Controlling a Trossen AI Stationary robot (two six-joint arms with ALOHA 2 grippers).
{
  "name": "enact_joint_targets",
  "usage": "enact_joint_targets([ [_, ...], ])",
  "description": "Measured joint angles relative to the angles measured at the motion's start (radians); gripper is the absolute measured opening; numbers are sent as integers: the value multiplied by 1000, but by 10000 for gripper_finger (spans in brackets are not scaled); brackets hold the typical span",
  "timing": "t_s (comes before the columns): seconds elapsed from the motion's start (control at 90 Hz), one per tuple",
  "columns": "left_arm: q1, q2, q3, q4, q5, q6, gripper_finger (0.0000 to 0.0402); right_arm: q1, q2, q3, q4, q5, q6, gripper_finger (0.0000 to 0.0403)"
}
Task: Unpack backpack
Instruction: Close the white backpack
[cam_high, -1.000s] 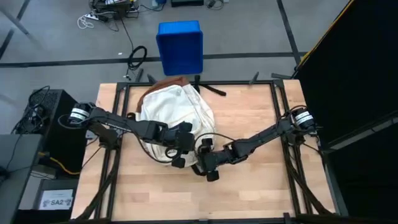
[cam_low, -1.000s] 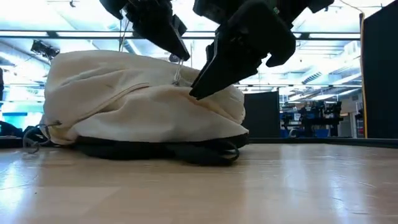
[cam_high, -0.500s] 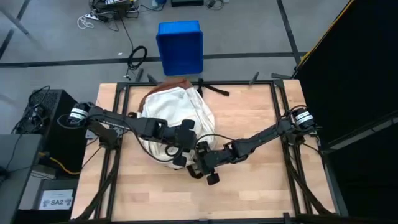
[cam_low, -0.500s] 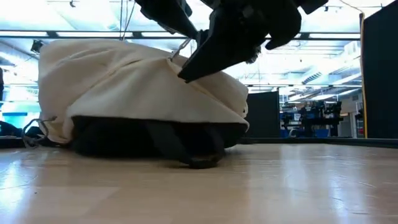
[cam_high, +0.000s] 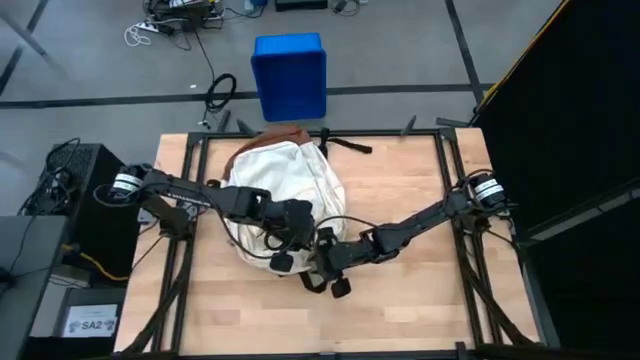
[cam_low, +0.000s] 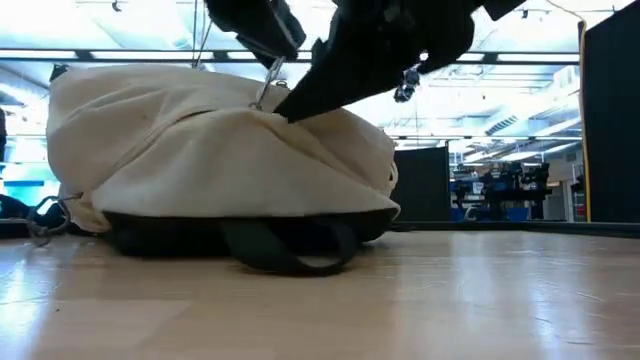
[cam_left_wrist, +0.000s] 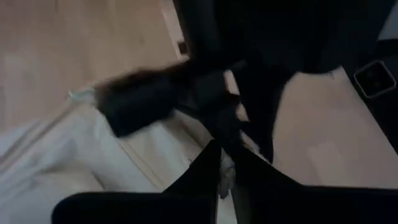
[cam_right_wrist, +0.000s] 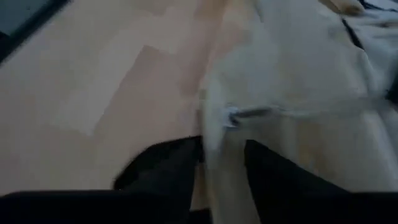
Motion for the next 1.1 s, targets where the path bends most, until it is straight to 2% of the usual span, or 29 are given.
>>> enact_joint_targets([
  [0.111, -2, -2, 2, -31, 3, 13, 17, -9, 0, 0, -2, 8, 3, 99],
  [0.3, -3, -3, 80, -222, -30, 49, 71, -23, 0, 0, -3, 9, 7, 84],
  [0.433, -15, -4, 160, -374, -75, -14, 113, -34, 0, 0, -4, 13, 11, 78],
  [0.522, -65, -8, 169, -380, -82, -48, 126, -42, 0, 0, -4, 13, 18, 74],
  [0.656, -206, -10, 129, -294, -130, -78, 123, -52, 0, 0, -8, 16, 19, 70],
  [0.822, -357, -12, -24, -30, -148, -153, 113, -60, 0, 0, -8, 17, 20, 65],
  [1.1, -395, -16, -364, 277, -192, -458, 102, -59, 0, 0, -8, 17, 21, 63],
])
